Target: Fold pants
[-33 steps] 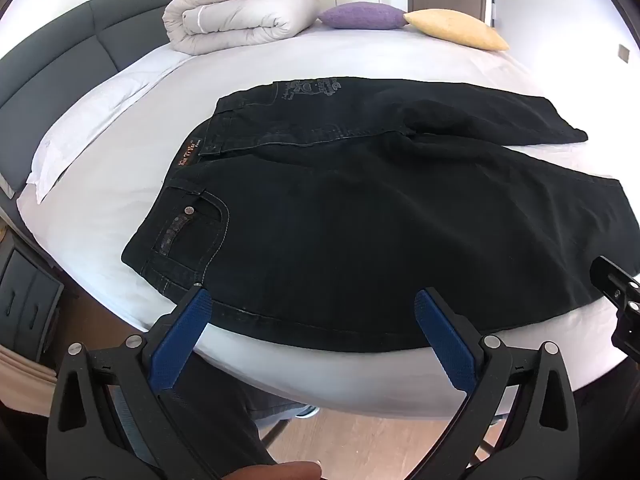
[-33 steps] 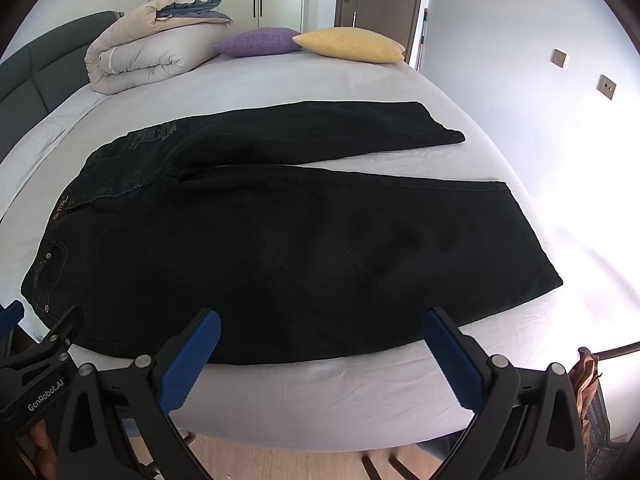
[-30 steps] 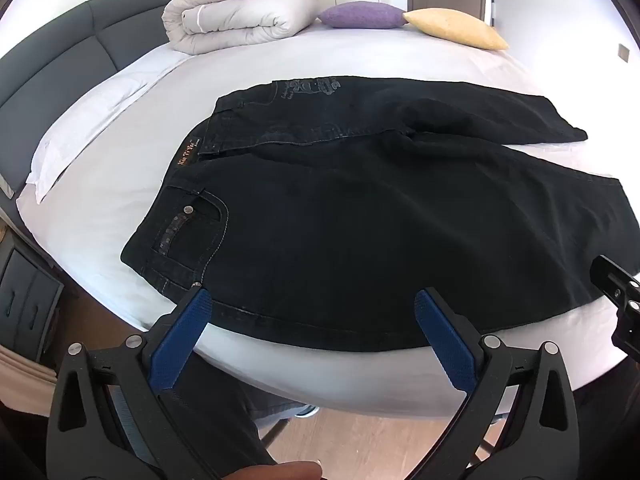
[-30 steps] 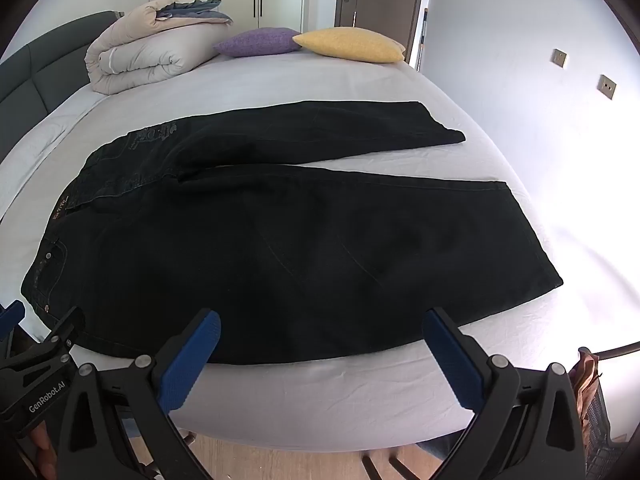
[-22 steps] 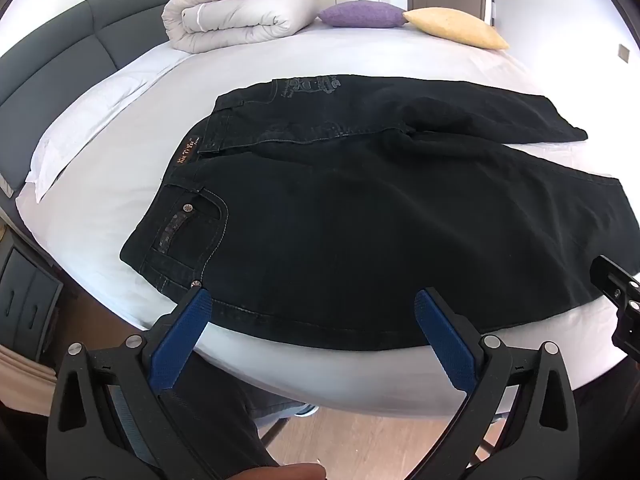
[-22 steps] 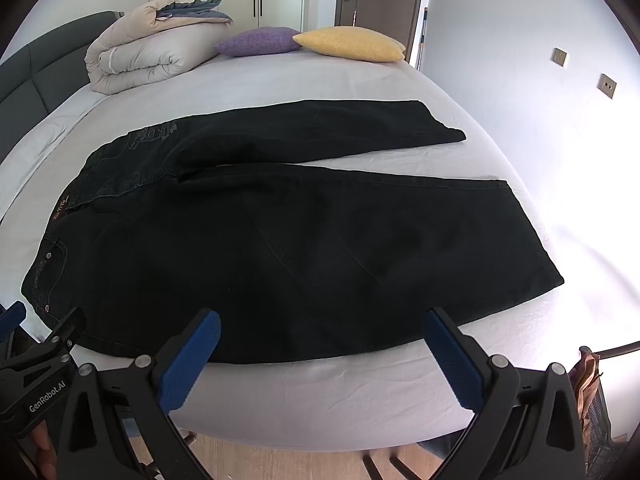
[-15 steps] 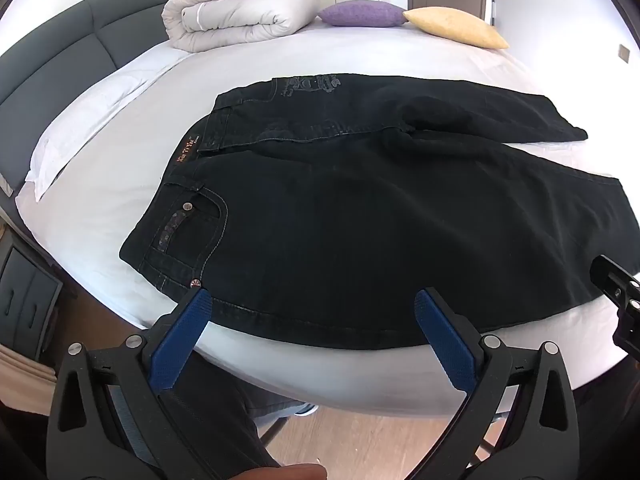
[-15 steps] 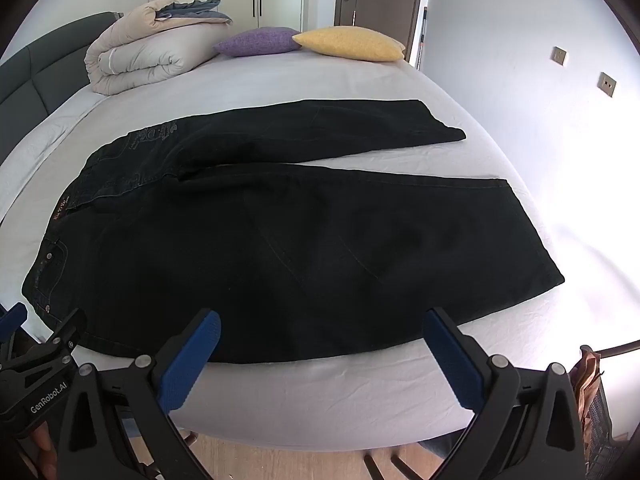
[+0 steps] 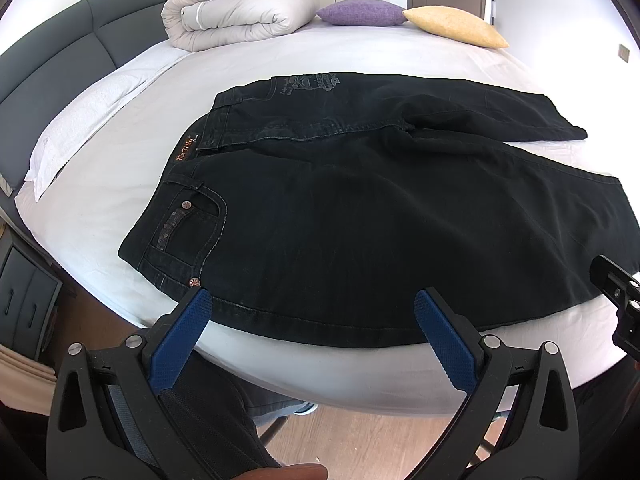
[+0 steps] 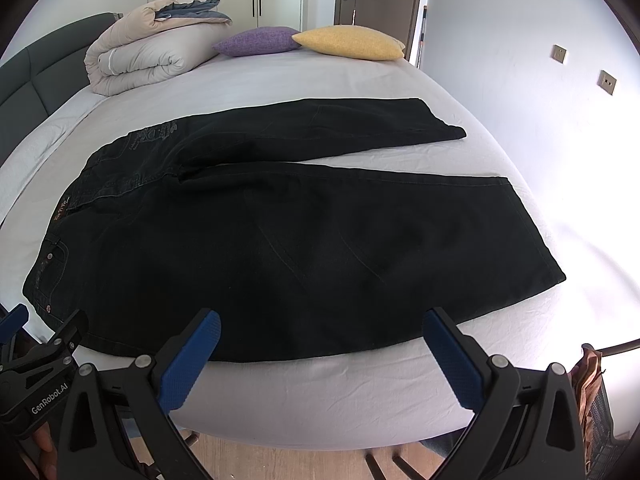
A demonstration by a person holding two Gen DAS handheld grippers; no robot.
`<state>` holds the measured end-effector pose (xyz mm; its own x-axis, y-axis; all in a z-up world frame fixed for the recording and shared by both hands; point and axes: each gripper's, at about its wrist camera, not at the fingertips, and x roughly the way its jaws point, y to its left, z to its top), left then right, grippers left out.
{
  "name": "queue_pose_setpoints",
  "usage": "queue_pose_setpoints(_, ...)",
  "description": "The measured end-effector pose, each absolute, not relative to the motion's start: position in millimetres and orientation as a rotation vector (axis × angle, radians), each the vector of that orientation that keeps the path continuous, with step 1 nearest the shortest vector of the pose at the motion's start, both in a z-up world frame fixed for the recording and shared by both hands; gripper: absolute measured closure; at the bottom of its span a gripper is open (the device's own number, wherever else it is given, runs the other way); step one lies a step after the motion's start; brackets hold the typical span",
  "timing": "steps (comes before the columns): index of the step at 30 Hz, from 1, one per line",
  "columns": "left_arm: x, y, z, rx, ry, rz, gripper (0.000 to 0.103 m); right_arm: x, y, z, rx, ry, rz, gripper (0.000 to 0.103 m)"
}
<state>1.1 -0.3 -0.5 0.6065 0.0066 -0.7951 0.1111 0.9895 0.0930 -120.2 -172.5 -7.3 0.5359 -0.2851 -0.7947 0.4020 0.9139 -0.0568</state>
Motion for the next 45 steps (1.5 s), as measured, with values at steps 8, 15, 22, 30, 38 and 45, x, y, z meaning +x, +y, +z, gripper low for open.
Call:
queue_pose_setpoints(8, 1.5, -0.3, -0.4, 0.139, 0.919, -0.060, 0.000, -119.1, -171.8, -8.3, 0.140, 0.920, -0.411, 0.000)
queue_pose_setpoints(15, 1.6, -0.2, -0.5, 0.138, 0.920, -0.061, 0.000, -120.9, -172.2, -8.2, 0.140, 0.920, -0.410, 0.000)
queue_pose_setpoints(22, 1.7, 0.0, -0.4, 0.137, 0.920, -0.061, 0.000, -120.5, -171.8, -8.3, 0.140, 0.920, -0.410, 0.000)
queue_pose_setpoints(30, 2.0, 0.0, -0.2, 0.139, 0.920, -0.060, 0.000, -120.7, -171.5, -8.3, 0.141, 0.920, -0.410, 0.000)
queue_pose_setpoints(38, -0.7, -1.0, -1.8, 0.139, 0.920, -0.060, 0.000, -120.9, -172.1, -8.4, 0.141, 0.920, -0.410, 0.000)
queue_pose_setpoints(45, -3.9, -3.5, -8.4, 0.141, 0.919, -0.059, 0.000, -120.2, -170.5, -8.8, 0.139, 0.921, -0.410, 0.000)
